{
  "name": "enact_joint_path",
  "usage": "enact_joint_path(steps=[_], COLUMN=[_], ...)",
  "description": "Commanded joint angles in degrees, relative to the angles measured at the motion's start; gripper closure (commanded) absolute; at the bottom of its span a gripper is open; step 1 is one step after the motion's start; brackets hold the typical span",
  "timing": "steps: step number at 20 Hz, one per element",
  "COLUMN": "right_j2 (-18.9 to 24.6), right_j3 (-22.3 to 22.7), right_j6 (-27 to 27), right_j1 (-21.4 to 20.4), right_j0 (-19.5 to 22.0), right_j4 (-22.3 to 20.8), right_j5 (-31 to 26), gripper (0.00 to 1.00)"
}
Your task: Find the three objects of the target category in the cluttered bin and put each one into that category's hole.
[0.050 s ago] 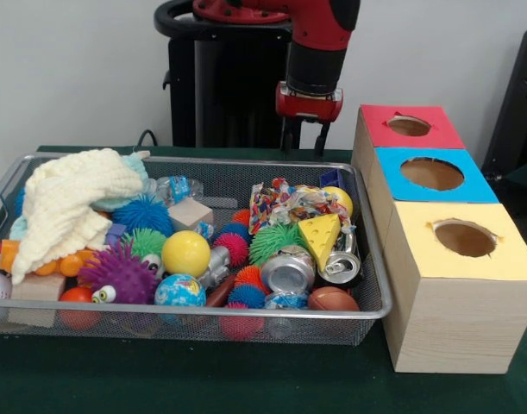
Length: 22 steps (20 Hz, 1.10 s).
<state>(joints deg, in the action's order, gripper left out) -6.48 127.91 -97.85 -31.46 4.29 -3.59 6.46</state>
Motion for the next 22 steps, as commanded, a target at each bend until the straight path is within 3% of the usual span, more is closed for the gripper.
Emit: enact_joint_path(steps=[1,5,8,14,22], right_j2=[-1.2,-1.1,1.3,-0.4,-2.2], right_j3=[-11.0,-11.6,-10.3,-11.8,-15.4], right_j6=[-6.9,-7.3,-8.8,-8.9,-7.4], right_j1=[-0.7,-0.4,-1.8,-4.2,-5.6], right_j0=[-1.1,-1.4,0.0,-3.6,-5.7], right_j4=[3.6,3.5,2.5,6.0,6.7], right_j5=[-5.5,-6.1,-2.5,-10.5,-18.8], gripper=[0.0,0.0,0.0,0.0,0.0])
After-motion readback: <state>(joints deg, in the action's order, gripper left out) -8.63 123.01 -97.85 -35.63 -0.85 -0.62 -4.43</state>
